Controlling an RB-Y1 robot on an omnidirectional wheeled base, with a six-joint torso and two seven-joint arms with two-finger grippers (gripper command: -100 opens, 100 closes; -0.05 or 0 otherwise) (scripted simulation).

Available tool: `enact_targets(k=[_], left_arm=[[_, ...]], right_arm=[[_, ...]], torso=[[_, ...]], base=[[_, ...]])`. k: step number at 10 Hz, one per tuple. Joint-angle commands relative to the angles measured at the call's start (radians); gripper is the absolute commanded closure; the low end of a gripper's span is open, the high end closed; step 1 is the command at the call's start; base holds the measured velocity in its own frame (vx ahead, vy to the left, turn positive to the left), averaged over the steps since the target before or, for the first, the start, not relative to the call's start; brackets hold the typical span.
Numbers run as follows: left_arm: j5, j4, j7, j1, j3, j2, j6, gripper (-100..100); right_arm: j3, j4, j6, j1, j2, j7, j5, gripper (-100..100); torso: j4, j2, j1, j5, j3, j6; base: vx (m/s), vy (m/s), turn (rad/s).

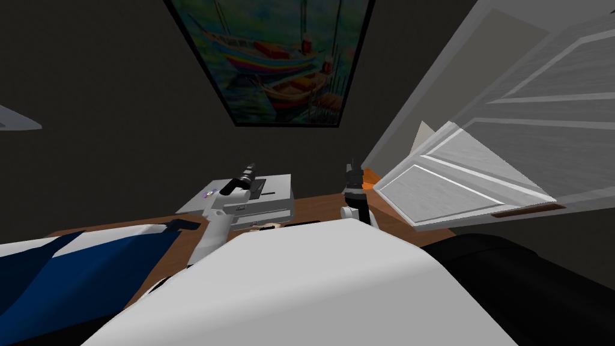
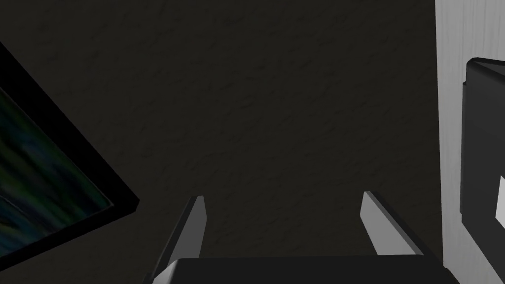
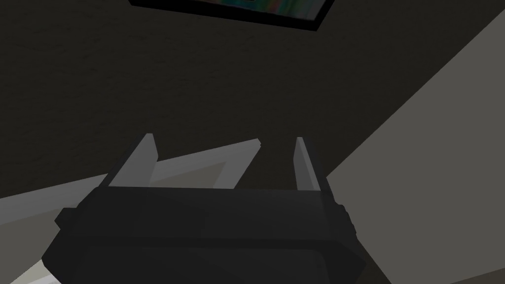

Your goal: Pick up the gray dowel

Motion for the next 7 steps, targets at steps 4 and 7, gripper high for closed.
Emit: enact_targets(k=[4, 7], left_arm=[[0.02, 0.083, 0.01, -0.053, 0.018, 0.014, 0.144, -100], [0.042, 0.165, 0.023, -0.104, 0.037, 0.028, 0.241, -100]], right_arm=[[0.0, 0.0, 0.0, 0.0, 0.0, 0.0, 0.0, 0], [0.0, 0.0, 0.0, 0.0, 0.0, 0.0, 0.0, 0]], torso=[[0.0, 0.0, 0.001, 0.0, 0.0, 0.0], [0.0, 0.0, 0.001, 0.0, 0.0, 0.0]], base=[[0.003, 0.027, -0.092], [0.001, 0.029, -0.089]])
